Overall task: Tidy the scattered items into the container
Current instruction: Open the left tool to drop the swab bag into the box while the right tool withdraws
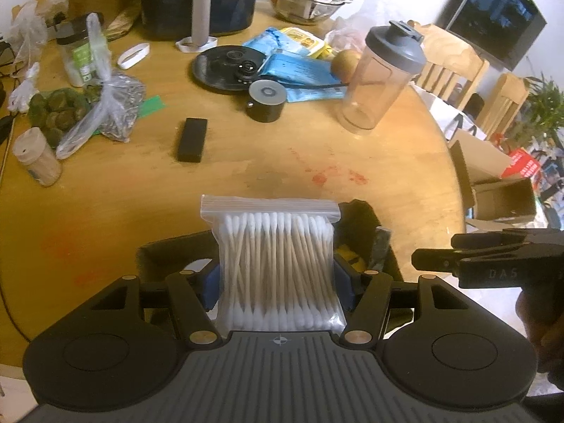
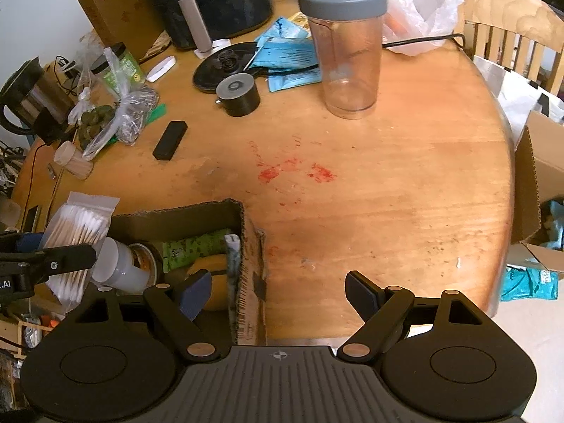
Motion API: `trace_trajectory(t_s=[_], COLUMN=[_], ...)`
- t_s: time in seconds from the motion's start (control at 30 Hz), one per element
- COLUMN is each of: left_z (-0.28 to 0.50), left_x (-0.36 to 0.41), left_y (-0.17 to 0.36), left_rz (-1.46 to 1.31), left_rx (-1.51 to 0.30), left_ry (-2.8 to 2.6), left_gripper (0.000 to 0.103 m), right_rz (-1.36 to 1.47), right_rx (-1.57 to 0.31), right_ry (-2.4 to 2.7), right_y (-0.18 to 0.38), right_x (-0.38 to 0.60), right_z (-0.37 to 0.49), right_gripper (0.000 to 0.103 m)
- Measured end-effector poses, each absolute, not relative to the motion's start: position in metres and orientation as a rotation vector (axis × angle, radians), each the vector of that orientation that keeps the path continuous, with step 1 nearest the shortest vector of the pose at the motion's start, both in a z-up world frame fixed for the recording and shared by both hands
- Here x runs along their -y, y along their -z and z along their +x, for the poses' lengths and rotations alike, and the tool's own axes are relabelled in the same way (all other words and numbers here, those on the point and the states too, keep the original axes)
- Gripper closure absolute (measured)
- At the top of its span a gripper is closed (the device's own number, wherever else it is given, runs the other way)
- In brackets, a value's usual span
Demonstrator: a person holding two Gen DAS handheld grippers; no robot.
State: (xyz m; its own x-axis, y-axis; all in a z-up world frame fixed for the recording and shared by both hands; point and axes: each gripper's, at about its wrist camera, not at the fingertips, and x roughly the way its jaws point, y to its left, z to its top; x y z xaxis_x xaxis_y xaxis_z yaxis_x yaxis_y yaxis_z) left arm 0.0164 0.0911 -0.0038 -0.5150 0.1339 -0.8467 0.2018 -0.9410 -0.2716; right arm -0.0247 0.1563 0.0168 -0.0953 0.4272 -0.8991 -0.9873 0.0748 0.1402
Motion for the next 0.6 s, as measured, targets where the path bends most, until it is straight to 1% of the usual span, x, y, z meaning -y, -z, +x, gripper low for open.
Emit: trace_trajectory(t_s=[0.27,0.4,0.43,0.53,0.6], left_z=[0.007,0.003,0.001,-0.002,-0.004], left_x=[-0.099,-0.102,-0.103,-0.106,-0.105], left_y=[0.004,0.005,0.006,0.005,0.005], left_rz=[1.519,1.514,1.521,1.525,1.516], left_rx=[-0.534,-0.536,-0.531,-0.519,-0.514], left_ry=[2.634,2.619,2.614,2.596,2.582], left_gripper=[0.041,0.025,0.017,0.008,0.007], right_rz=[-0.746,-0.750,-0.752,-0.756,-0.759], right_rx=[-1.018,-1.019,-1.020,-1.021,-1.020], right_ry=[-1.385,-1.388,-1.390,-1.395,-1.399], right_y=[-0.017,-0.016,-0.016,-0.016,-0.016], right_x=[-0.155,-0.157,-0.158,-0.161,-0.164], right_z=[-0.012,-0.008,-0.007,-0.004,-0.001], right_gripper=[0.019,0.019,0.019,0.019,0.019])
